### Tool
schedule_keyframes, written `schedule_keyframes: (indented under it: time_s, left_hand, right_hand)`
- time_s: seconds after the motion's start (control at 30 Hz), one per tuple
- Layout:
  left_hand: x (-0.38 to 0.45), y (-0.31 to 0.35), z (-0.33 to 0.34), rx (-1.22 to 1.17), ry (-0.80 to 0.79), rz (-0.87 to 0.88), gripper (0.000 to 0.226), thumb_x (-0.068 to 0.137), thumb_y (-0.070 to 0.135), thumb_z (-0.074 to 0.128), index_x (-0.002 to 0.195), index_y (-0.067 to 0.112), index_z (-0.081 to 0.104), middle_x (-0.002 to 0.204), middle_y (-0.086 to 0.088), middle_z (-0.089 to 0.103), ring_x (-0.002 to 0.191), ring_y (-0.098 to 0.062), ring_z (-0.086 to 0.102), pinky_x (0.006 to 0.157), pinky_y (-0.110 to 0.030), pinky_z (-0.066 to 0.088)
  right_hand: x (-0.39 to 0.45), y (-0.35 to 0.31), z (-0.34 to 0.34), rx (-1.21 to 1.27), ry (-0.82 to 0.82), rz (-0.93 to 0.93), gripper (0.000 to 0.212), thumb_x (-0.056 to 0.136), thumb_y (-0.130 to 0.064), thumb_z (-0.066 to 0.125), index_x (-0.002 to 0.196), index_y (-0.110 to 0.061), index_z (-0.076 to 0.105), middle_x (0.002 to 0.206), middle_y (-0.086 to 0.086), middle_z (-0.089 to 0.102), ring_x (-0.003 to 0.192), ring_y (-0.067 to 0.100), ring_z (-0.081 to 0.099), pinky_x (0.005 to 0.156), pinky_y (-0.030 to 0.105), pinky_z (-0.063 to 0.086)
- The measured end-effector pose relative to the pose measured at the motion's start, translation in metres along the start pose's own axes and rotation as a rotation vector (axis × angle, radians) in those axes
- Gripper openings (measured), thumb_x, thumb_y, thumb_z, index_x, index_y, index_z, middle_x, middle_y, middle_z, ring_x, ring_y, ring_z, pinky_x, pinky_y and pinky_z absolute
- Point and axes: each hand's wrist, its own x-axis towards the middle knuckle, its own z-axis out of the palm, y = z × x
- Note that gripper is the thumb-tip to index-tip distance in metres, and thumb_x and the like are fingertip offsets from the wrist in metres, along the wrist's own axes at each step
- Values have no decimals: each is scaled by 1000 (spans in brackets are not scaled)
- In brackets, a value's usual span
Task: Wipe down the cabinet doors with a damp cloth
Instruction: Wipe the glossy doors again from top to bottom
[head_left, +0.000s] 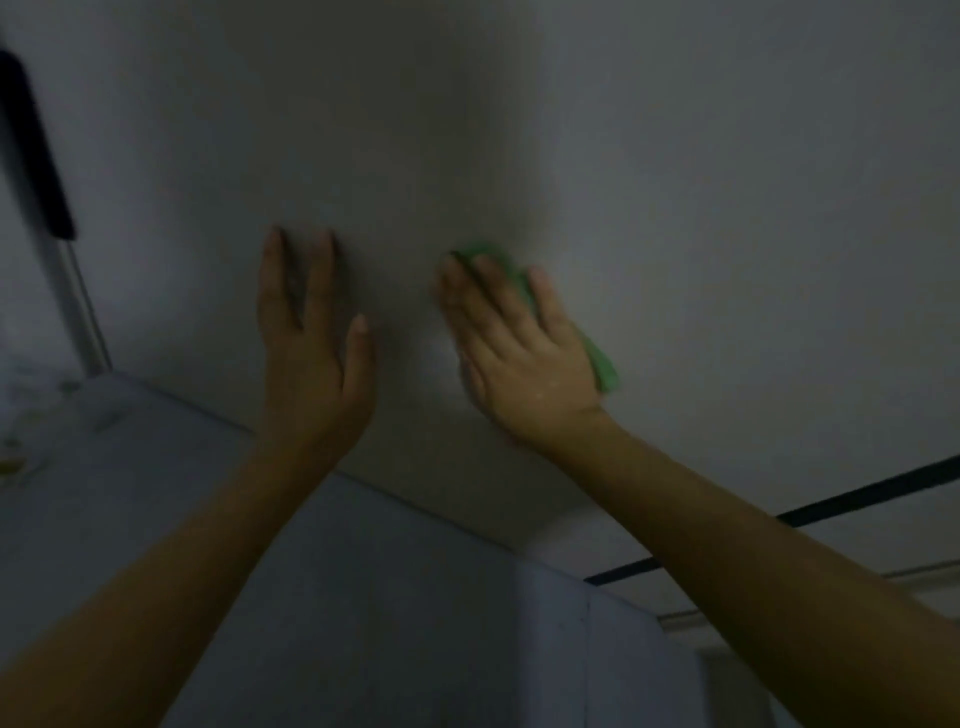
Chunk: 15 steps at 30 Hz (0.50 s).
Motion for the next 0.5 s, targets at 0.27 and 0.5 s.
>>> schedule_keyframes:
  time_s: [0.27, 0.5]
  left_hand:
    - [-5, -14, 5, -18, 32, 6, 56, 97, 24, 39, 148, 5, 26, 154, -23, 8, 145, -36, 13, 118, -47, 17]
    - [-7, -22, 0, 6, 46, -79, 55, 98, 24, 38, 149, 13, 21, 156, -23, 5, 146, -34, 10, 118, -48, 16]
  right_hand:
    - [-91, -74, 42, 46, -476, -344, 69, 78, -10, 37, 146, -4, 28, 152, 0, 30, 142, 21, 21, 120, 35, -9]
    - [-109, -75, 45, 111, -512, -249, 77, 79, -4, 31, 150, -1, 3, 155, 3, 23, 148, 21, 7, 120, 35, -7]
